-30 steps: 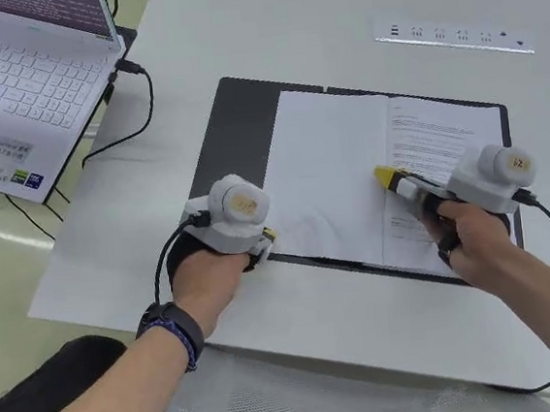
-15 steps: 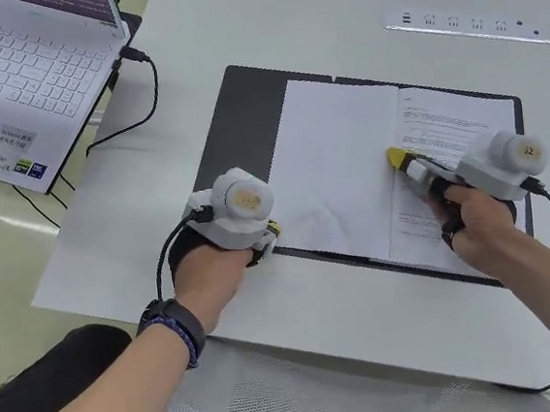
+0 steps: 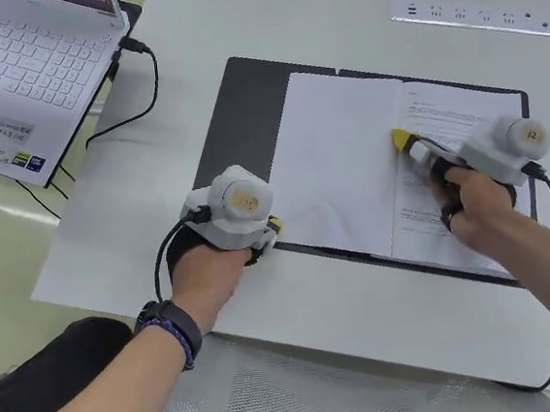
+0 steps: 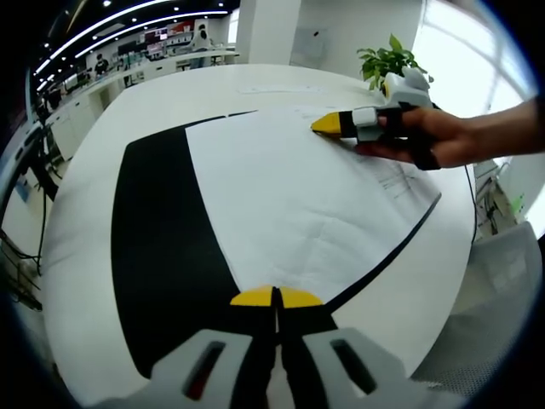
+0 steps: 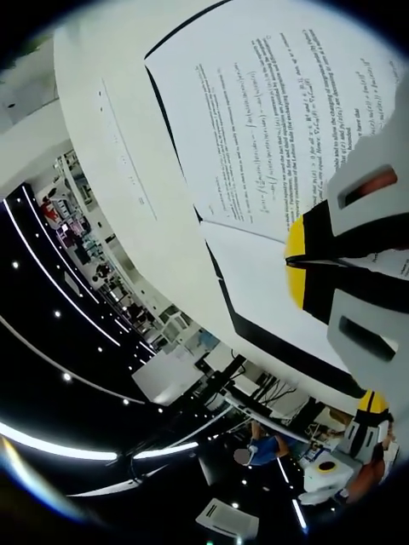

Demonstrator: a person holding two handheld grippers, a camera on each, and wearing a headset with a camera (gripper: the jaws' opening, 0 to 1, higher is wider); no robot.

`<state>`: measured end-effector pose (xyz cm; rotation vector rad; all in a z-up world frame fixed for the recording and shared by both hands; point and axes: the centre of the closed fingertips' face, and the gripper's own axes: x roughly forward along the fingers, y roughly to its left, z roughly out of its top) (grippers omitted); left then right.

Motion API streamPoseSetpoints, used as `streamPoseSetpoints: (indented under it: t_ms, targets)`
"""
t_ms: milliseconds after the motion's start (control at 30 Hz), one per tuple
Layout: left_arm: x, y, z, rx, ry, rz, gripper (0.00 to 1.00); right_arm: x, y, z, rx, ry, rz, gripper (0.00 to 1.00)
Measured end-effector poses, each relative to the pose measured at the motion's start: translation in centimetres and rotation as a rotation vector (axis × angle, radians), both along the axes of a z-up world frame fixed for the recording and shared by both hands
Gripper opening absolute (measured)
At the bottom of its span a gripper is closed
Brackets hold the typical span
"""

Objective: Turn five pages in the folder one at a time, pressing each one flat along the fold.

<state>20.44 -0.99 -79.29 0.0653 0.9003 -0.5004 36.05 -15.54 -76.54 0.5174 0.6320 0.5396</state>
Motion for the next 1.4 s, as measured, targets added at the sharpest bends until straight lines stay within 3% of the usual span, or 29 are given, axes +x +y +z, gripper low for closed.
streamPoseSetpoints:
  t_ms: [400,533,667,933,1200,1267,1400]
  targets:
    - [0.0,0.0,0.1,-0.001,-0.003,-0.009,0.00,2.1,-0.1,0.4,0.014,0.003,-0.055,0.00]
    - [-0.1,0.0,0.1,-0.002,-0.003,-0.010,0.00,3.5,-0.4,0.0,0.011,0.002,-0.068,0.00]
    - [-0.1,0.0,0.1,-0.003,-0.008,-0.016,0.00,4.3,-0.2,0.4,0.016,0.002,-0.096,0.00]
    - [0.0,-0.1,0.2,-0.002,-0.011,-0.021,0.00,6.2,0.4,0.8,-0.019,-0.001,-0.092,0.00]
    - [0.0,0.0,0.2,-0.007,-0.010,-0.016,0.00,8.2,0.2,0.6,0.004,-0.002,-0.134,0.00]
    - [0.0,0.0,0.2,-0.008,-0.010,-0.015,0.00,9.6,-0.3,-0.2,0.017,0.003,-0.143,0.00]
    - [0.0,0.0,0.2,-0.007,-0.011,-0.021,0.00,10.0,-0.4,-0.4,0.012,0.002,-0.146,0.00]
